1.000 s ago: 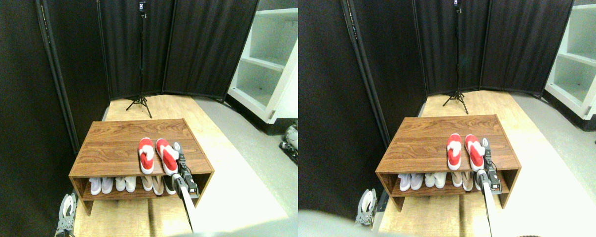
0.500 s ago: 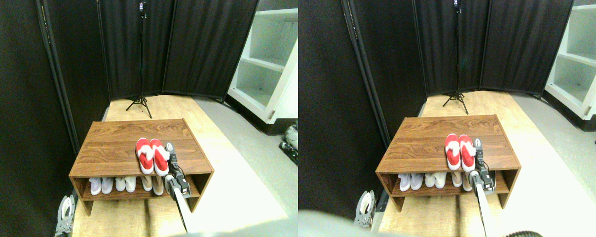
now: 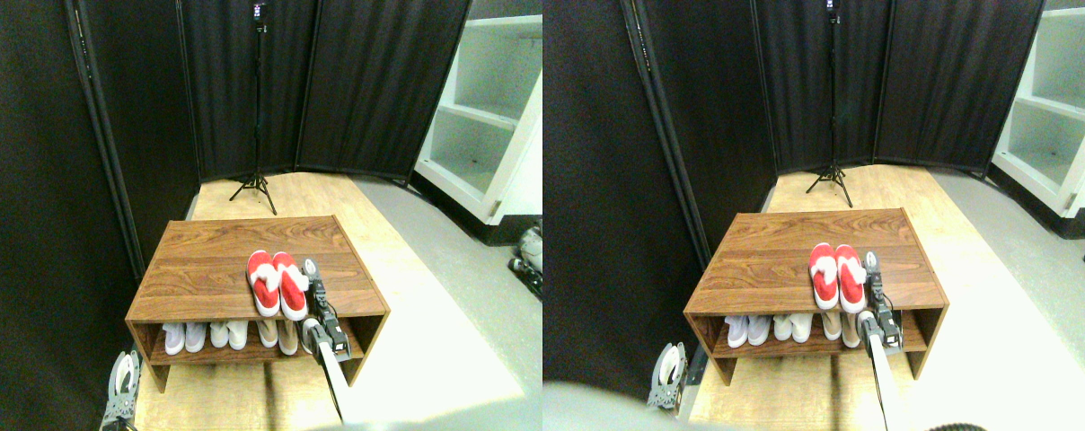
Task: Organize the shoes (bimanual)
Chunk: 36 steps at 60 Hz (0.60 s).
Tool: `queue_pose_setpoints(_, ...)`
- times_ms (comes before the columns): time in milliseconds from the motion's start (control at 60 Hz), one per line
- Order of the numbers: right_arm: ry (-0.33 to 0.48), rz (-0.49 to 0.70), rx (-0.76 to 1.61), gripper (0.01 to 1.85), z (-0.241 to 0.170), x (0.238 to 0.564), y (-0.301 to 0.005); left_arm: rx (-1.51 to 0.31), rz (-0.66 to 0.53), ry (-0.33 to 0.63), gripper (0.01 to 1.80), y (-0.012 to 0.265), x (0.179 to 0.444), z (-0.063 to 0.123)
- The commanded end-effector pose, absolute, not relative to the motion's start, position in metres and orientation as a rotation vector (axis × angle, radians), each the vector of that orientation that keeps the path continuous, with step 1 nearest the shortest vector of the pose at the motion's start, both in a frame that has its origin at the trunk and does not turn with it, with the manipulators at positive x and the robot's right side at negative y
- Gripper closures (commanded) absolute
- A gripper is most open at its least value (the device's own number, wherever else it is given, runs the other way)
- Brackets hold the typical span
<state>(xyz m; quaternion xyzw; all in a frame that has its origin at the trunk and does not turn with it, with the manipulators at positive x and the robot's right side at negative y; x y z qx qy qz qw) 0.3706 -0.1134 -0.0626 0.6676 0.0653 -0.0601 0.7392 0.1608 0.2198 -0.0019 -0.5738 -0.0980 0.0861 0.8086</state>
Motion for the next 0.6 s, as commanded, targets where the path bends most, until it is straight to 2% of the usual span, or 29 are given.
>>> queue_pose_setpoints(17, 0.130, -0.135, 1.459, 1.85, -0.059, 0.369, -0.123, -1.218, 0.171, -0.231, 1.80, 0.220, 0.164, 0.002)
queue_pose_setpoints(267, 0.015, -0.008, 1.401, 1.85, -0.024, 0.351, -0.156, -1.234, 0.146, -0.198, 1.80, 0.219, 0.175, 0.000)
queue_pose_setpoints(483, -0.094, -0.010, 1.400, 1.85, -0.001, 0.320, -0.177, -1.260, 0.133, -0.170, 1.80, 0.216, 0.182, -0.001)
queue_pose_setpoints(600, -0.112, 0.001, 1.410, 1.85, 0.005, 0.307, -0.181, -1.266, 0.130, -0.166, 1.80, 0.215, 0.184, 0.000)
